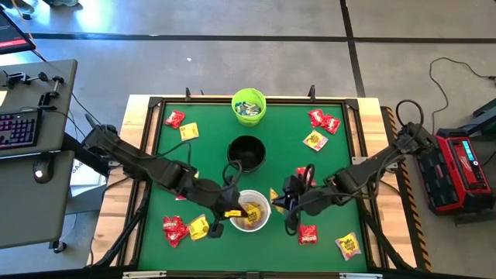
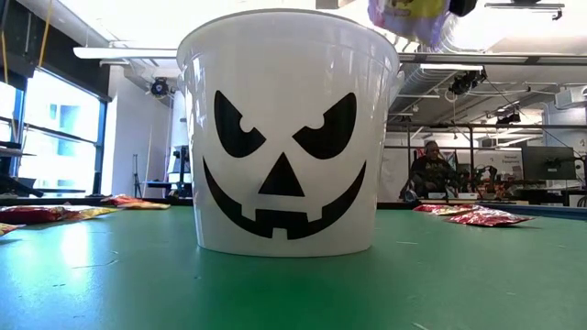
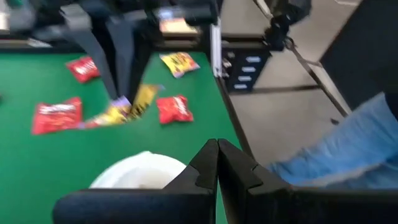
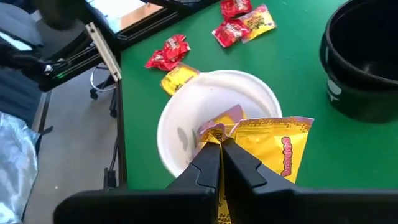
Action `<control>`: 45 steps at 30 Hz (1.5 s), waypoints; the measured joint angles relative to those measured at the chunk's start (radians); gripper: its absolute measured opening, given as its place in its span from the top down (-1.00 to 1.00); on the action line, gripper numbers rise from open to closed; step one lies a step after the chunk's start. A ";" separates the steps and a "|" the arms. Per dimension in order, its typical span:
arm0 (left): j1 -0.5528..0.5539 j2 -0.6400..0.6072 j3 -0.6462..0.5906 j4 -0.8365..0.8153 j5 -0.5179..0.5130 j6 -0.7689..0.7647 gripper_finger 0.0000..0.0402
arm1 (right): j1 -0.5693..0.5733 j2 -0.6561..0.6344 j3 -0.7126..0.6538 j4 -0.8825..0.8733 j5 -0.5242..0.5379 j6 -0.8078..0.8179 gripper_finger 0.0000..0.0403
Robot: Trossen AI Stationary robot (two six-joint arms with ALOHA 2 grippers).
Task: Sort candy by brand, put in halloween buckets
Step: Put the yellow chocolate into the white bucket
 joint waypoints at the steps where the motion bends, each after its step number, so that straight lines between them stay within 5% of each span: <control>1: -0.002 -0.008 0.000 0.001 -0.015 -0.001 1.00 | -0.003 0.003 0.000 0.005 0.000 0.000 1.00; 30: 0.011 -0.004 -0.004 0.139 0.053 0.039 1.00 | 0.007 0.039 0.049 0.034 -0.058 -0.109 1.00; 36: 0.021 -0.018 -0.177 0.415 0.099 -0.015 1.00 | 0.007 0.041 0.049 0.061 -0.081 -0.107 1.00; 45: -0.001 -0.078 -0.291 0.406 -0.011 -0.090 1.00 | -0.004 0.112 0.049 0.155 -0.116 -0.129 1.00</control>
